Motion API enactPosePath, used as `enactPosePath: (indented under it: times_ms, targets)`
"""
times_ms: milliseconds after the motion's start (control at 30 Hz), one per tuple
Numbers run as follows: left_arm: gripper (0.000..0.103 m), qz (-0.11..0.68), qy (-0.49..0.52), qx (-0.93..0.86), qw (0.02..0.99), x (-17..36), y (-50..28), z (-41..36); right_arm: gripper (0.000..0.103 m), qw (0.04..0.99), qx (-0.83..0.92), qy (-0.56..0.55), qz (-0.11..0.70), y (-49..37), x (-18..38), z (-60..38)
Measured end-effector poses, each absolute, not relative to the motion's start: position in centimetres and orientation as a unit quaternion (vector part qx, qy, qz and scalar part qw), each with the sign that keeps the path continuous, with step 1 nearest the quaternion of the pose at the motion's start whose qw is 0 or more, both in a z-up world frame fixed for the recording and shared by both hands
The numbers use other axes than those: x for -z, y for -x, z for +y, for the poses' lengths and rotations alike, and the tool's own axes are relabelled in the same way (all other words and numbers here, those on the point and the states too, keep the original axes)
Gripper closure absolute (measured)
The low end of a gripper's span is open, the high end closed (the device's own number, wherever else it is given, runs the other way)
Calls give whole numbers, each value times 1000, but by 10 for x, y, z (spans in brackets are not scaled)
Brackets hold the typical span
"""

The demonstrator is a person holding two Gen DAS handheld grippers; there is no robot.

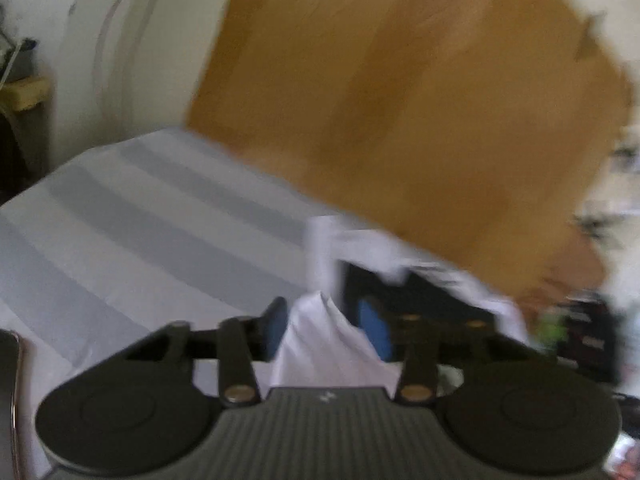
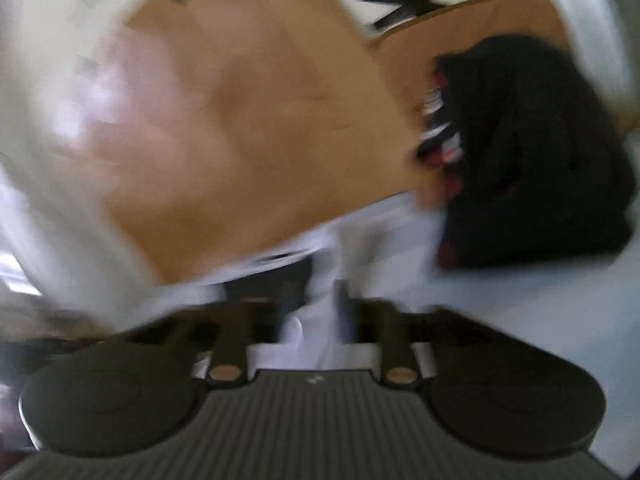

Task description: Fold small clothes

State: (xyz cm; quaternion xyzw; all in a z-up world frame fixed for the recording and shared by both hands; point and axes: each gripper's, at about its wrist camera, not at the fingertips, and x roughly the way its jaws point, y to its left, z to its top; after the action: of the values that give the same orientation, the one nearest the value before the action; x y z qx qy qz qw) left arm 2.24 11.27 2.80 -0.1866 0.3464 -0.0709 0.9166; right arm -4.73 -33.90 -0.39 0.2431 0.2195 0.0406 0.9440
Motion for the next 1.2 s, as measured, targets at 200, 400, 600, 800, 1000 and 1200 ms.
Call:
enactPosePath:
  times_ms: [200, 400, 600, 800, 1000, 1200]
  targets:
    - [49, 362, 174, 83, 912, 0, -24, 121, 54, 946, -97, -204, 233, 86, 20, -328]
    - [42, 386, 125, 105, 908, 13, -25, 103, 42, 952, -119, -125, 253, 79, 31, -286]
    - [44, 381, 92, 106, 914, 17, -16, 97, 100, 958, -85, -64, 267, 38, 44, -272]
    - [44, 393, 101, 86, 910, 26, -14, 112, 90, 948, 8, -181, 262, 30, 48, -328]
    - [43, 388, 112, 89, 911, 26, -7, 120, 70, 964, -64, -139, 220, 56, 18, -294]
    - [99, 393, 82, 103, 910, 29, -2, 102, 69, 948, -194, -75, 242, 64, 13, -219]
